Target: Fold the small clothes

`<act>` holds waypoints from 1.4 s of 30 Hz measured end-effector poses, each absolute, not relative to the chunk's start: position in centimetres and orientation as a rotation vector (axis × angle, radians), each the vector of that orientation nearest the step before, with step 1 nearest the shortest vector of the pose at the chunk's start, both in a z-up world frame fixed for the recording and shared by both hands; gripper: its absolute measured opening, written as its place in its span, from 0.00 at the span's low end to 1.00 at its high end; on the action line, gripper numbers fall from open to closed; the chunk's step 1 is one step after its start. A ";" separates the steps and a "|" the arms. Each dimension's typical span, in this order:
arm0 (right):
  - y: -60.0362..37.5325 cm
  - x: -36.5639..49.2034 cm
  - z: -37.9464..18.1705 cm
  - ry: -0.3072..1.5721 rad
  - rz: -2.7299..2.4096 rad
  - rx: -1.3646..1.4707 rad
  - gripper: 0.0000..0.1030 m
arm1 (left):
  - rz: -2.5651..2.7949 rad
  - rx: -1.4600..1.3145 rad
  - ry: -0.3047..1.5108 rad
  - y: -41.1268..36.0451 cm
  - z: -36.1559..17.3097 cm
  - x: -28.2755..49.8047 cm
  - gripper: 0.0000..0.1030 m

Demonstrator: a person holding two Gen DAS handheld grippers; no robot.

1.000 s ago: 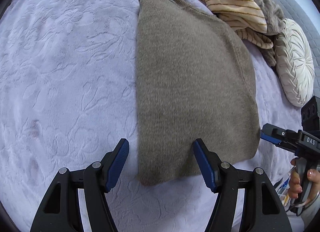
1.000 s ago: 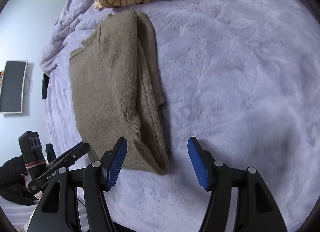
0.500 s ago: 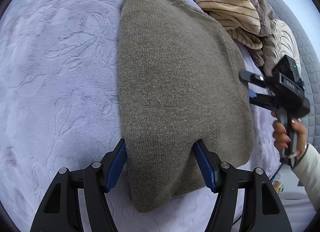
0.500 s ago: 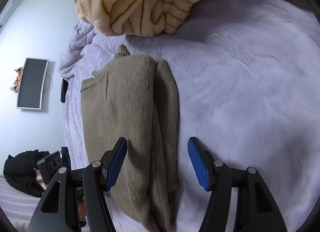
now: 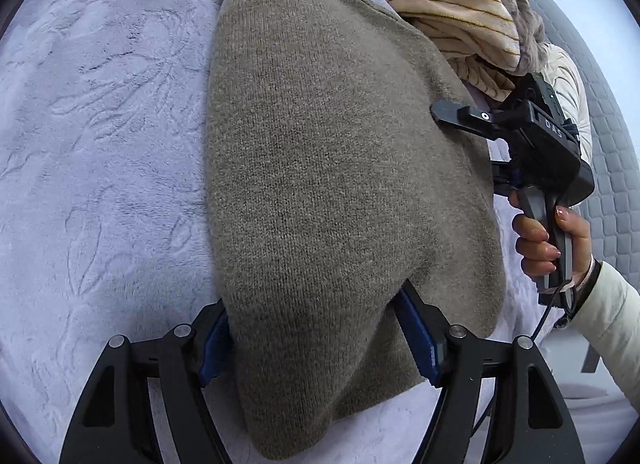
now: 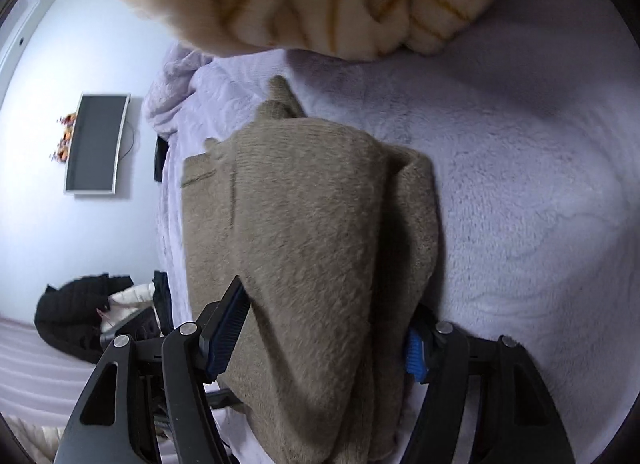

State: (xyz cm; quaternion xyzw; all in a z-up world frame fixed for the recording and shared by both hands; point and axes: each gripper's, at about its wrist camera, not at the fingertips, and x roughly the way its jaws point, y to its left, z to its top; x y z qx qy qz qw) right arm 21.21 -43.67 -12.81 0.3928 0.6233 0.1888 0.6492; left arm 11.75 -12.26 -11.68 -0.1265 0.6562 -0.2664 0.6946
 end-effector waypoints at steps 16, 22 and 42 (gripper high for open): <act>-42.0 19.8 -8.5 1.317 0.470 1.056 0.38 | -0.629 -0.371 1.356 -10.6 -6.0 9.7 0.47; -40.4 17.9 -5.1 1.285 0.486 1.065 0.38 | -0.643 -0.379 1.313 -7.8 -2.7 7.5 0.47; -25.2 11.4 -7.4 1.430 0.494 0.870 0.38 | -0.437 -0.188 1.416 5.4 -5.3 -2.7 0.47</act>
